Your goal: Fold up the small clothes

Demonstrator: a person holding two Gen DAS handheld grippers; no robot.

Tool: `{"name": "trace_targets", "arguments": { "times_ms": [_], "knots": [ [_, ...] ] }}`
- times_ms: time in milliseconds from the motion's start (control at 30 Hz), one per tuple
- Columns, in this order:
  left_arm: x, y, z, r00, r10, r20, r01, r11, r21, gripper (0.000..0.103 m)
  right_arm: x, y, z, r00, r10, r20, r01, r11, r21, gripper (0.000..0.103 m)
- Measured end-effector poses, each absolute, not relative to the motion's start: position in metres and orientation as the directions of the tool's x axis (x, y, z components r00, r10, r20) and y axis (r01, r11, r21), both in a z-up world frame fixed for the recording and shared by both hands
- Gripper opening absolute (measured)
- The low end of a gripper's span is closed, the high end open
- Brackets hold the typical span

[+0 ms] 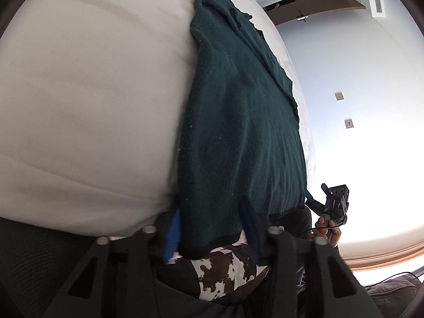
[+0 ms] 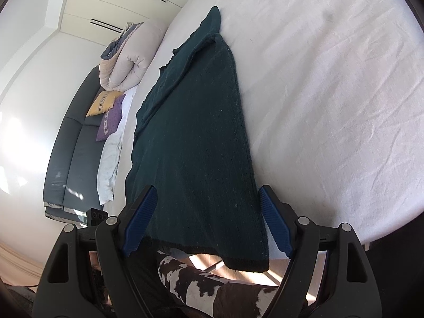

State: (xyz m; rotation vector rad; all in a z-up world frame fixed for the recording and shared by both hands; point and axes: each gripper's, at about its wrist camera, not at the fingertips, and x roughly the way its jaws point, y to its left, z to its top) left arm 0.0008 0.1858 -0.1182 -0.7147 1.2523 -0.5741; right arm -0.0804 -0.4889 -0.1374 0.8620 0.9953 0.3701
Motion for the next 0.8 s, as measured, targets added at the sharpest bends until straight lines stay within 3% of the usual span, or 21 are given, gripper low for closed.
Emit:
{"name": "trace_targets", "arguments": {
  "times_ms": [67, 500, 800],
  "knots": [
    [-0.001, 0.183, -0.121, 0.228, -0.727, -0.647, 0.005, 0.666, -0.746, 0.011, -0.082, -0.489, -0.136, 0.514, 0.628, -0.585, 0.103, 0.631, 0.768, 0.078],
    [-0.007, 0.176, -0.117, 0.288, -0.722, -0.629, 0.009, 0.659, -0.752, 0.008, -0.093, -0.496, -0.147, 0.402, 0.611, -0.682, 0.162, 0.686, 0.709, 0.078],
    [-0.014, 0.179, -0.117, 0.302, -0.728, -0.616, 0.001, 0.646, -0.763, 0.007, -0.093, -0.490, -0.170, 0.355, 0.667, -0.655, 0.189, 0.635, 0.749, 0.078]
  ]
}}
